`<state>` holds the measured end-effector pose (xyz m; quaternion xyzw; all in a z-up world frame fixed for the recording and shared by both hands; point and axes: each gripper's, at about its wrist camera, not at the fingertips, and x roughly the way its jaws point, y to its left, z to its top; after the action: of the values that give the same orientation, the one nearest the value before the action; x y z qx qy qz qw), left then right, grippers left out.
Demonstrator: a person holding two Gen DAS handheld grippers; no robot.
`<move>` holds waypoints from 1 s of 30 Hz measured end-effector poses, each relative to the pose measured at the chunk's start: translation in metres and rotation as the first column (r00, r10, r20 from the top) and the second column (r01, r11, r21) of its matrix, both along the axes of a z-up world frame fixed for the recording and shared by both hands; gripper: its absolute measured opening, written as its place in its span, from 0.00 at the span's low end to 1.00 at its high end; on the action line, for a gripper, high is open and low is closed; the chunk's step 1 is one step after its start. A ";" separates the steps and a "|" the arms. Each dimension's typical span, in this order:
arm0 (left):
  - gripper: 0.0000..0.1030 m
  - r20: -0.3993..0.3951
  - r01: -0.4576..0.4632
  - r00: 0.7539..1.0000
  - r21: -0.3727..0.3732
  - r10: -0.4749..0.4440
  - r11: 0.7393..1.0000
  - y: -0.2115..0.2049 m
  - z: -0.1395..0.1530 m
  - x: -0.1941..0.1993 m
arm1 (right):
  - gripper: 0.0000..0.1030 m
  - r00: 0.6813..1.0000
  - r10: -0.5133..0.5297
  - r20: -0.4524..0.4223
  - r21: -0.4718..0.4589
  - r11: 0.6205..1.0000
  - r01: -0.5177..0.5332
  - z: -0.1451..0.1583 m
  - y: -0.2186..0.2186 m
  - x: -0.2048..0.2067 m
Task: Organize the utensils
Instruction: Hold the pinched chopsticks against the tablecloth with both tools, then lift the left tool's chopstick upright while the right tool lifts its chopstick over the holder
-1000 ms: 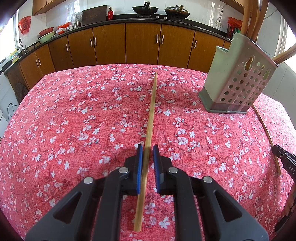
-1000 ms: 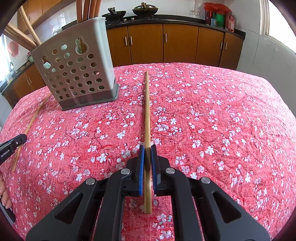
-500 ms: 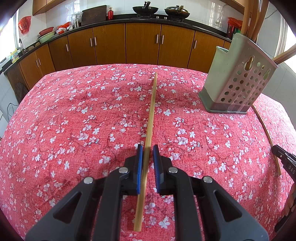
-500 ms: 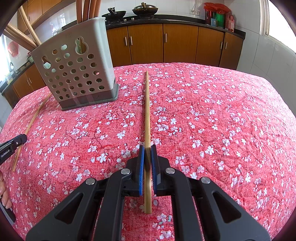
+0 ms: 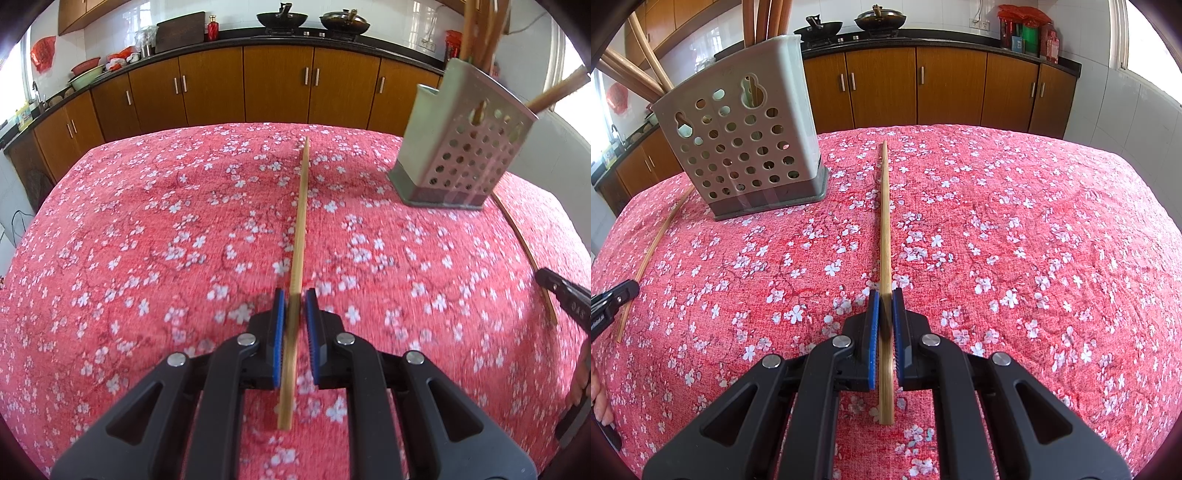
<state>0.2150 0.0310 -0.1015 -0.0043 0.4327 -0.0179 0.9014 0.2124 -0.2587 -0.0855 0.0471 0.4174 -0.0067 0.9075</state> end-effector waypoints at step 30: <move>0.08 0.283 0.041 0.959 -0.082 -0.016 0.996 0.008 0.111 -0.041 | 0.08 0.945 -0.010 0.326 0.089 0.996 -0.020 0.096 -0.009 -0.046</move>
<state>0.1744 0.0390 0.0097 -0.0349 0.2988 -0.0500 0.9524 0.1660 -0.2676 0.0103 0.0877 0.2618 0.0224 0.9609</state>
